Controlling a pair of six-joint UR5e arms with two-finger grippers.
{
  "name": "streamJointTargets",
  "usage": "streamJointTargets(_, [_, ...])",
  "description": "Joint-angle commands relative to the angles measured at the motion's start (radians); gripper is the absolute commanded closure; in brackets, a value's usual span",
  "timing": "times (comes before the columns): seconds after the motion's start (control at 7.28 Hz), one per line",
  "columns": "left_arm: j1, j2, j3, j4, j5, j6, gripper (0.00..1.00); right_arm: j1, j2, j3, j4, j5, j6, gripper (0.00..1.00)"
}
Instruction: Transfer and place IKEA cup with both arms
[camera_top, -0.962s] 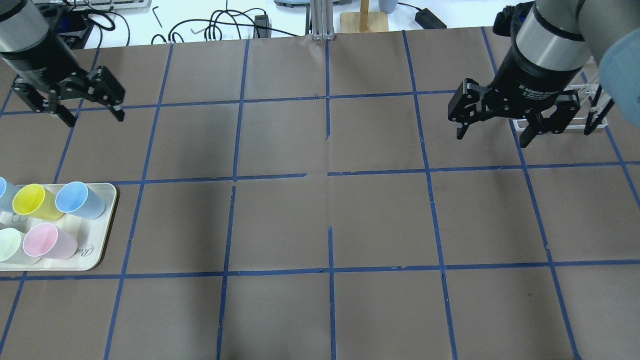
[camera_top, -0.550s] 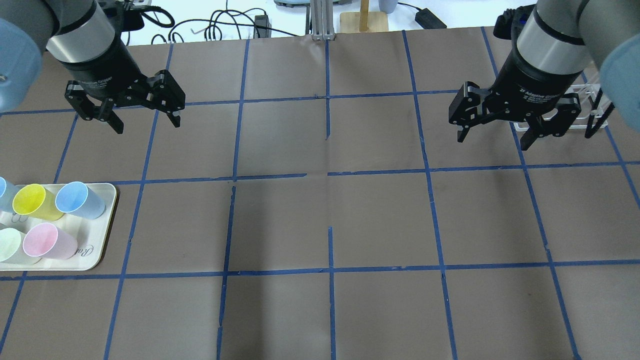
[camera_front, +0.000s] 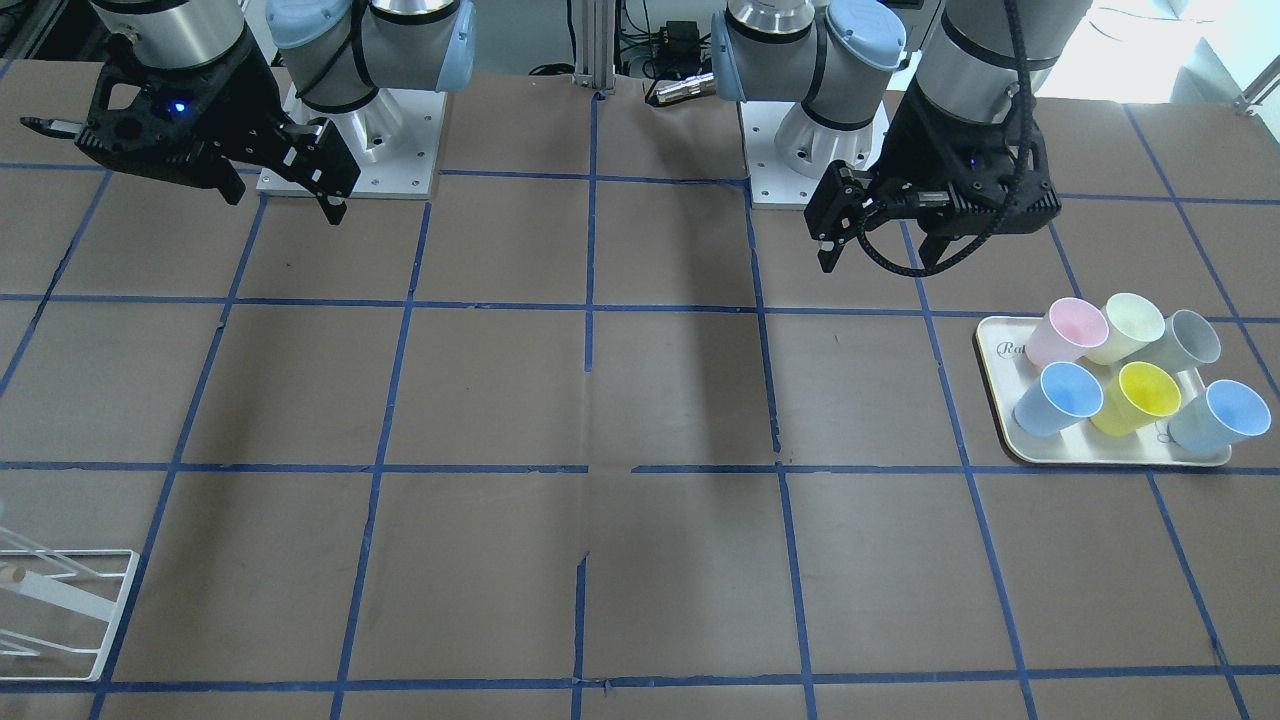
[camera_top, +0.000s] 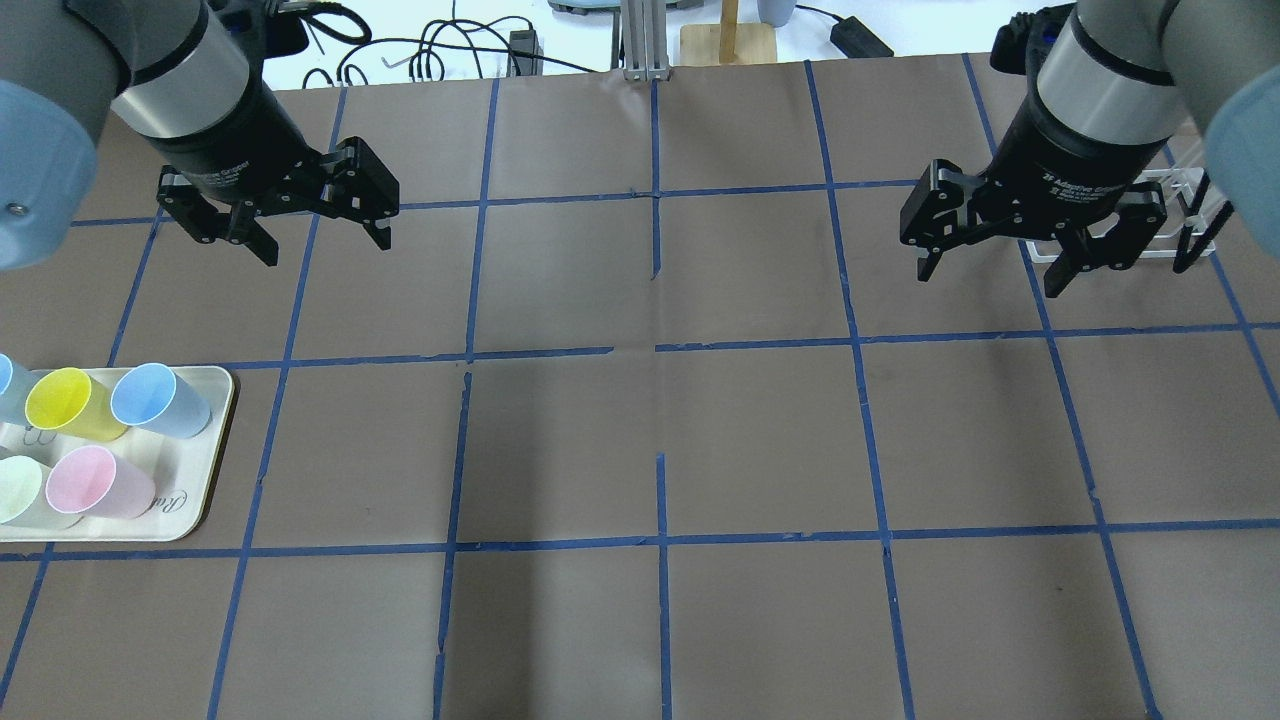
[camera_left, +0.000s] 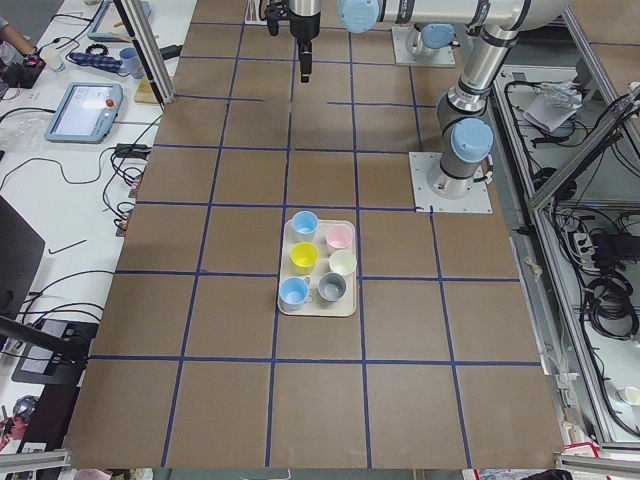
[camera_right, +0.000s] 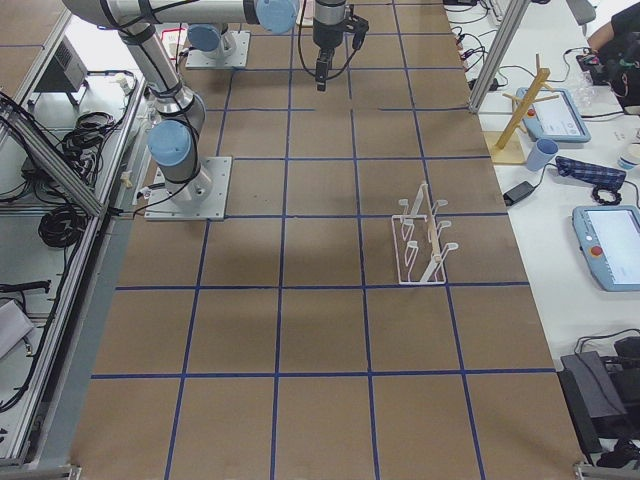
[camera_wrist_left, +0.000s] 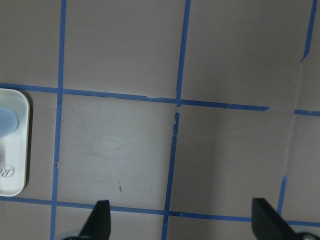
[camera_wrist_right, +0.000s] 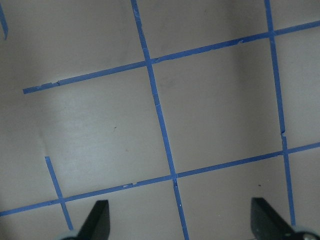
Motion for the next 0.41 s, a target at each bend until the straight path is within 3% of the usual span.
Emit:
streamJointTargets(0.0, [0.012,-0.026,0.033,0.003,0.029,0.085,0.00,0.000,0.000,-0.004,-0.001,0.000,-0.001,0.00])
streamJointTargets(0.27, [0.017,-0.060,0.052,0.000,0.015,0.140,0.00,0.000,0.000,-0.004,-0.001,0.003,-0.001,0.00])
